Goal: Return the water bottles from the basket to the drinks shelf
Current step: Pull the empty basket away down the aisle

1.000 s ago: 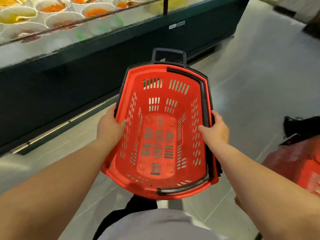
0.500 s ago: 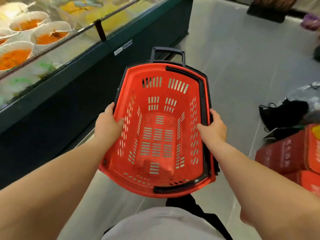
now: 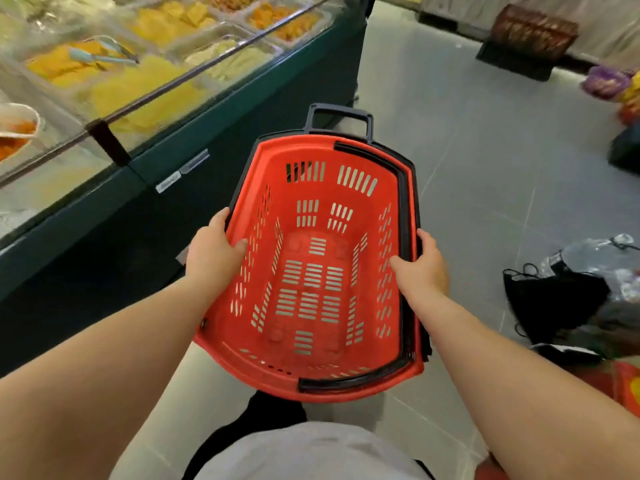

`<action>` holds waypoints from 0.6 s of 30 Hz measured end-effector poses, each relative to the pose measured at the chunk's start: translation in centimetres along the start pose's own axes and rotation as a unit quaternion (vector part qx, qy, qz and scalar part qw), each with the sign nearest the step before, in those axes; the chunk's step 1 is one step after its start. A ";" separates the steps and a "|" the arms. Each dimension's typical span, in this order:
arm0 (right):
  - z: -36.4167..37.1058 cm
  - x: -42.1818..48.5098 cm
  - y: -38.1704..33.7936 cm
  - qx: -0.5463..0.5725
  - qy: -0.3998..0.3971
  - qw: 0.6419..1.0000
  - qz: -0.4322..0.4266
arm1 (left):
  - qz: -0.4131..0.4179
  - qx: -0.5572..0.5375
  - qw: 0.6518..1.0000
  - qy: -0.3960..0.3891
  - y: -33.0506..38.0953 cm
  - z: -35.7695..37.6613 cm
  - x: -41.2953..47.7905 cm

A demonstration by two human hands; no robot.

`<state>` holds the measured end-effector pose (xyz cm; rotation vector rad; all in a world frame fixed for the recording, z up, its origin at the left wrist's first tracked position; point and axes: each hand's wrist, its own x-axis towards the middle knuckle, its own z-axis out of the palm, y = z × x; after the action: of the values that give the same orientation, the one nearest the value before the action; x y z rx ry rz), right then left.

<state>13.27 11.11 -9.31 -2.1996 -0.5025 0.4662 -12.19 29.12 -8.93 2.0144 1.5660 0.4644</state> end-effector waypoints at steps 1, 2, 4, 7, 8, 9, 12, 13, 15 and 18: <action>0.7 2.0 -0.6 0.001 0.010 1.000 0.000 | 0.008 0.006 1.000 0.001 0.6 0.7 2.5; 1.6 4.1 -1.3 -0.001 0.021 1.000 0.001 | 0.013 0.008 1.000 -0.001 1.3 1.5 5.2; 3.0 8.1 -2.5 -0.008 0.036 0.999 0.008 | 0.020 0.008 1.000 -0.018 2.7 2.9 10.5; 4.9 14.0 -4.3 -0.021 0.045 0.999 0.021 | 0.030 0.011 0.999 -0.037 5.2 4.8 18.0; 5.4 15.9 -4.9 -0.027 0.049 0.998 0.027 | 0.037 0.010 0.998 -0.042 6.1 5.3 20.2; 5.8 17.8 -5.5 -0.030 0.054 0.998 0.034 | 0.045 0.010 0.998 -0.046 6.9 5.8 22.4; 6.8 23.2 -7.2 -0.041 0.066 0.995 0.057 | 0.057 0.009 0.996 -0.061 9.6 7.3 28.6; 7.0 24.8 -7.5 -0.046 0.071 0.995 0.060 | 0.059 0.008 0.996 -0.065 10.5 7.9 30.4; 7.5 28.3 -7.6 -0.064 0.077 0.993 0.066 | 0.058 0.009 0.996 -0.071 12.5 9.5 33.9; 8.6 34.0 -7.2 -0.079 0.082 0.991 0.074 | 0.060 0.012 0.995 -0.080 15.1 12.9 39.1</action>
<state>36.67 37.81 -14.32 -2.4139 -0.2974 0.3285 17.31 61.45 -12.24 2.1169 1.3673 0.3218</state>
